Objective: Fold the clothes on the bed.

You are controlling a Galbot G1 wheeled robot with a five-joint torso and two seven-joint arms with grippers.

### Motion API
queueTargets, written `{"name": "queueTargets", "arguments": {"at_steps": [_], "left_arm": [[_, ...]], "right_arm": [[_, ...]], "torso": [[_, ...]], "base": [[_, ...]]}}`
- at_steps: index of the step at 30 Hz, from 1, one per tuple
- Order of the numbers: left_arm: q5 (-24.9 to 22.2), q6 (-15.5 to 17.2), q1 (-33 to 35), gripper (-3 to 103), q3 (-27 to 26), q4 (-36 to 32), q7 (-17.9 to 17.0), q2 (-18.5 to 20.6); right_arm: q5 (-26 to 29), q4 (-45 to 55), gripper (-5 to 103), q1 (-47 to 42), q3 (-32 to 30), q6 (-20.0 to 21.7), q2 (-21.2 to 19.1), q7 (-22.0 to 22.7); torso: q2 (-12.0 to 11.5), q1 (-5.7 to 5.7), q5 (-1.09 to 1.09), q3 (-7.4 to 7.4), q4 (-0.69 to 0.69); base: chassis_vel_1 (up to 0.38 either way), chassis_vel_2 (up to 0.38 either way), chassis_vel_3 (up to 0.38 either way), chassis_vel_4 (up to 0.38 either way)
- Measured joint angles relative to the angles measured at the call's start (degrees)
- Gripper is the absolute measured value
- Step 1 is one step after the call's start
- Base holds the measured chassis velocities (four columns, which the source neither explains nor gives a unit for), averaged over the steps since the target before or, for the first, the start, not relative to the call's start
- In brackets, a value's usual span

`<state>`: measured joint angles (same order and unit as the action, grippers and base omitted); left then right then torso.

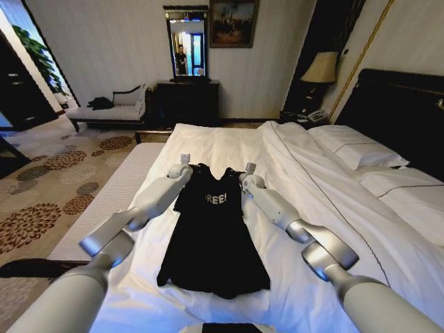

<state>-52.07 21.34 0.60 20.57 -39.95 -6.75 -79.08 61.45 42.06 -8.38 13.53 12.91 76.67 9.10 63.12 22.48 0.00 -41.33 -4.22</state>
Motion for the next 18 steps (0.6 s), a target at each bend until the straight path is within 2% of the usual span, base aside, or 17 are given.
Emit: {"name": "queueTargets", "arguments": {"at_steps": [8, 12, 15, 18], "left_arm": [[2.7, -0.9, -0.5, 2, -1.5, 6.3, 1.6, -2.7], [7.2, -2.5, -2.3, 2, -3.8, 13.8, 3.8, -6.6], [8.1, -2.8, -2.5, 2, -4.9, 15.3, 4.1, -7.5], [8.9, -2.8, -2.3, 1, -5.5, 15.7, 4.2, -7.9]], "right_arm": [[-2.6, -8.2, 1, 1.7, -1.2, -3.1, 3.2, -3.4], [-4.2, -15.4, 1, 3.7, -3.2, -5.1, 5.5, -6.6], [-4.6, -15.9, 1, 3.7, -3.5, -5.2, 5.7, -6.9], [-5.6, -16.0, 1, 3.3, -4.2, -5.3, 6.1, -6.9]], "torso": [[0.0, 0.0, 0.0, 0.0, 0.03], [0.0, 0.0, 0.0, 0.0, 0.01], [0.0, 0.0, 0.0, 0.0, -0.03], [0.0, 0.0, 0.01, 0.01, 0.0]], "base": [[0.0, 0.0, 0.0, 0.0], [0.0, 0.0, 0.0, 0.0], [0.0, 0.0, 0.0, 0.0], [0.0, 0.0, 0.0, 0.0]]}}
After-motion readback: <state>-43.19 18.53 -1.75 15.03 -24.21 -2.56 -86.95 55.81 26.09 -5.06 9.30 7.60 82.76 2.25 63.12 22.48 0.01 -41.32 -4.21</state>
